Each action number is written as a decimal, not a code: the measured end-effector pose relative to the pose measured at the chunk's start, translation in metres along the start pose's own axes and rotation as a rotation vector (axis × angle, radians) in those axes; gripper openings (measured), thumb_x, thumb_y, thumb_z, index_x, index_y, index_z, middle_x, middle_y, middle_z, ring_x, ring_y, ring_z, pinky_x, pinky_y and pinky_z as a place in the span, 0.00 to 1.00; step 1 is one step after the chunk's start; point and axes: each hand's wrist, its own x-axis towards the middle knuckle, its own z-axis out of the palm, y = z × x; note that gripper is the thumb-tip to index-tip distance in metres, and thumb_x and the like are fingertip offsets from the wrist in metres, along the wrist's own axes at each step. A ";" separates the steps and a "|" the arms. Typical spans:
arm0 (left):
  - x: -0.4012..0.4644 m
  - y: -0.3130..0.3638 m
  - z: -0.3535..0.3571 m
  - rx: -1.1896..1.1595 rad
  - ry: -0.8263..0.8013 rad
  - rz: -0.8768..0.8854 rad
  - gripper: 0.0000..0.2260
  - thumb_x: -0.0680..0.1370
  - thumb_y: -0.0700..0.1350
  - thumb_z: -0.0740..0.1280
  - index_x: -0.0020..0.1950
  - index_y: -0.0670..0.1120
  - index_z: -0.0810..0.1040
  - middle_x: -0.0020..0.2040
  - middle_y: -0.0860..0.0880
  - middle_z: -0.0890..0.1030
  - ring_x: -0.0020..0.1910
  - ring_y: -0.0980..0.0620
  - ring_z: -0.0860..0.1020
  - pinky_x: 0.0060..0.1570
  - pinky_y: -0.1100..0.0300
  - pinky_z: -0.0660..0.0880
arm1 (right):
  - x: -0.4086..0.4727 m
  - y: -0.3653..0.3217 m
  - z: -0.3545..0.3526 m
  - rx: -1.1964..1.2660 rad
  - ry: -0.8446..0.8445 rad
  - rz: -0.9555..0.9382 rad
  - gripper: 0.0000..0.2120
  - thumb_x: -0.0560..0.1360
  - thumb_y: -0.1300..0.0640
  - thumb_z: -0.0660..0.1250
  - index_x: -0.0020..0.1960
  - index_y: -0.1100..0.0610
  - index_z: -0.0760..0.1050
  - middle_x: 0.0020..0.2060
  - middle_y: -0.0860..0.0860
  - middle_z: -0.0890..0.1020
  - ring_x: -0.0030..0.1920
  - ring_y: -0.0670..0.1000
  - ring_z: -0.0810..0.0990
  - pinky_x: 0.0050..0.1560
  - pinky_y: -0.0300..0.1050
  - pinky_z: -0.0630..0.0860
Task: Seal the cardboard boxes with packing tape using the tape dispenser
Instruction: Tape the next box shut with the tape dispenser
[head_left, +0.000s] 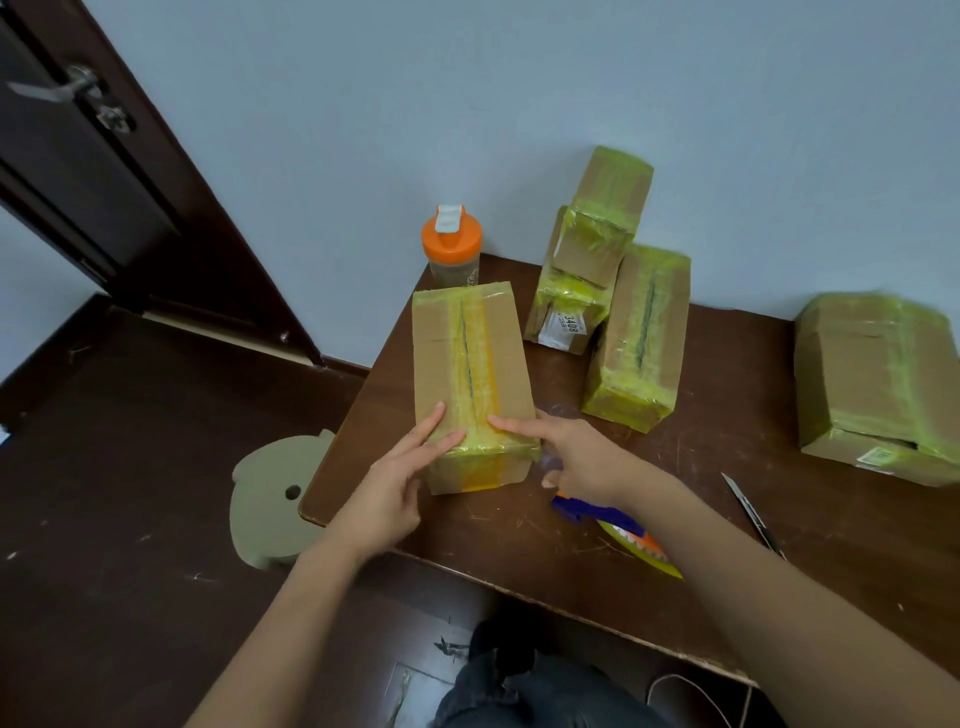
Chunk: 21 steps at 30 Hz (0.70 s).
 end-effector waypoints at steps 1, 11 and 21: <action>0.000 0.000 -0.006 0.043 -0.080 -0.007 0.44 0.69 0.20 0.58 0.72 0.62 0.66 0.77 0.66 0.52 0.75 0.64 0.54 0.65 0.77 0.58 | 0.000 0.001 -0.003 -0.041 -0.014 -0.007 0.45 0.72 0.78 0.61 0.74 0.35 0.60 0.71 0.39 0.57 0.71 0.41 0.55 0.69 0.35 0.60; 0.010 -0.004 -0.010 0.136 0.065 0.097 0.29 0.72 0.30 0.71 0.67 0.56 0.76 0.71 0.58 0.68 0.66 0.57 0.74 0.65 0.70 0.67 | 0.012 0.005 -0.005 -0.225 0.066 -0.060 0.37 0.77 0.73 0.59 0.72 0.35 0.65 0.48 0.46 0.80 0.38 0.41 0.74 0.43 0.28 0.69; 0.008 -0.003 0.018 0.087 0.337 0.102 0.24 0.70 0.26 0.70 0.62 0.47 0.80 0.66 0.51 0.75 0.63 0.59 0.74 0.63 0.70 0.69 | 0.008 -0.001 0.008 -0.196 0.151 -0.064 0.32 0.76 0.70 0.65 0.73 0.43 0.68 0.55 0.53 0.83 0.46 0.46 0.82 0.52 0.42 0.77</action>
